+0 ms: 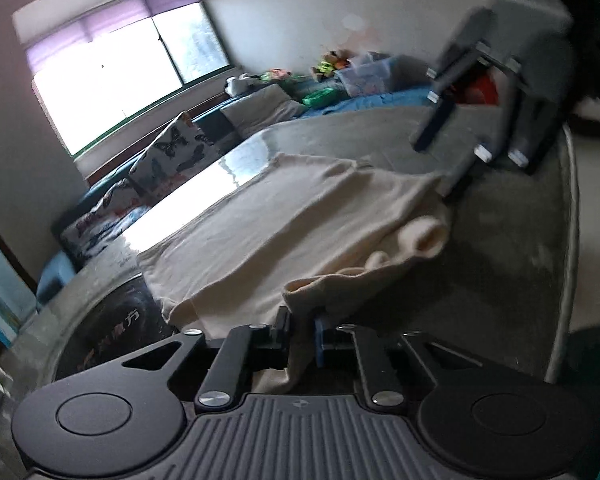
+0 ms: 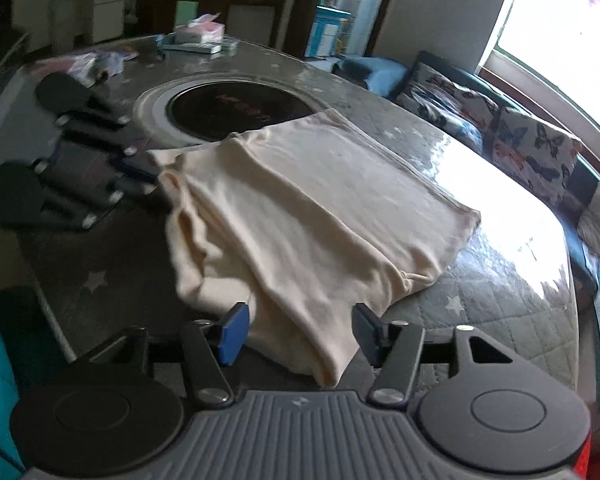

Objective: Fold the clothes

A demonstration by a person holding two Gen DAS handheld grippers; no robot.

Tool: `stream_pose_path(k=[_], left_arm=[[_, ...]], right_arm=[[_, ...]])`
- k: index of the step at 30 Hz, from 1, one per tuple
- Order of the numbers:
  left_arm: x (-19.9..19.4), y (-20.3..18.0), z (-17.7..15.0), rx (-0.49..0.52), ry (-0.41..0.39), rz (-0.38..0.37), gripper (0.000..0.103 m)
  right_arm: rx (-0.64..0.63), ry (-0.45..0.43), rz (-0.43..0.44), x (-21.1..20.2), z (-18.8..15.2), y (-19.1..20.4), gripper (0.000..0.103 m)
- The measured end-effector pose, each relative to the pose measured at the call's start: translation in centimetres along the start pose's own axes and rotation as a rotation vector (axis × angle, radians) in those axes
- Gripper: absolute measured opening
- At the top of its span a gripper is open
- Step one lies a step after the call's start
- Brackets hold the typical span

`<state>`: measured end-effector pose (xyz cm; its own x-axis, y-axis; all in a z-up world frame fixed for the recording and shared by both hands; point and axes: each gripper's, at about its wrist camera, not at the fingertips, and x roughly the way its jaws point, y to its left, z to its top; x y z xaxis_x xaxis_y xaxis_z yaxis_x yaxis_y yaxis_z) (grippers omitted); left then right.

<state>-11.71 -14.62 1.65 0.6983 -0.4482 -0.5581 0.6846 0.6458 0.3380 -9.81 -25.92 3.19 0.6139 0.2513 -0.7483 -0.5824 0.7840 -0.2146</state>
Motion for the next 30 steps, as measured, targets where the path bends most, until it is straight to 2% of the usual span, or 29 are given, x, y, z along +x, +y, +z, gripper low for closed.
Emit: stream_pose_path(k=[3, 10, 11, 13, 14, 15, 16, 18, 21, 29, 30], left_arm=[[0.4, 1.6, 0.8, -0.096, 0.005, -0.011, 0.009], [1.7, 3.5, 1.9, -0.2, 0.019, -0.034, 0.009], [1.8, 3.7, 2.0, -0.208, 0.02, -0.034, 0.009], [1.8, 3.8, 1.7, -0.221, 0.024, -0.036, 0.009], [1.7, 3.8, 1.6, -0.228, 0.026, -0.035, 0.011], [1.5, 3.6, 1.3, -0.218, 0.025, -0.03, 0.014], [1.2, 3.4, 1.1, -0.206, 0.023, -0.026, 0.014], [0.7, 3.0, 0.5, -0.184, 0.02, -0.016, 0.02], [-0.1, 2.5, -0.4, -0.152, 0.017, -0.003, 0.032], [-0.7, 1.3, -2.3, -0.034, 0.024, 0.041, 0.032], [-0.7, 1.1, -2.4, -0.017, 0.024, 0.049, 0.028]], right_arm=[[-0.051, -0.005, 0.025, 0.0, -0.2, 0.7, 0.063], [-0.111, -0.055, 0.038, 1.7, 0.2, 1.9, 0.063], [-0.106, -0.063, 0.037, 2.1, 0.3, 1.9, 0.06], [-0.074, -0.06, 0.051, 2.3, 0.6, 1.4, 0.046], [-0.058, -0.058, 0.058, 2.5, 0.8, 1.1, 0.032], [-0.042, -0.057, 0.064, 2.6, 0.9, 0.9, 0.025], [-0.026, -0.055, 0.071, 2.8, 1.1, 0.6, 0.024], [0.006, -0.052, 0.085, 3.1, 1.4, 0.1, 0.014], [0.054, -0.049, 0.104, 3.5, 1.8, -0.6, 0.012], [0.148, -0.098, 0.094, 3.0, 3.1, -2.2, 0.01], [0.154, -0.103, 0.092, 3.0, 3.2, -2.2, 0.01]])
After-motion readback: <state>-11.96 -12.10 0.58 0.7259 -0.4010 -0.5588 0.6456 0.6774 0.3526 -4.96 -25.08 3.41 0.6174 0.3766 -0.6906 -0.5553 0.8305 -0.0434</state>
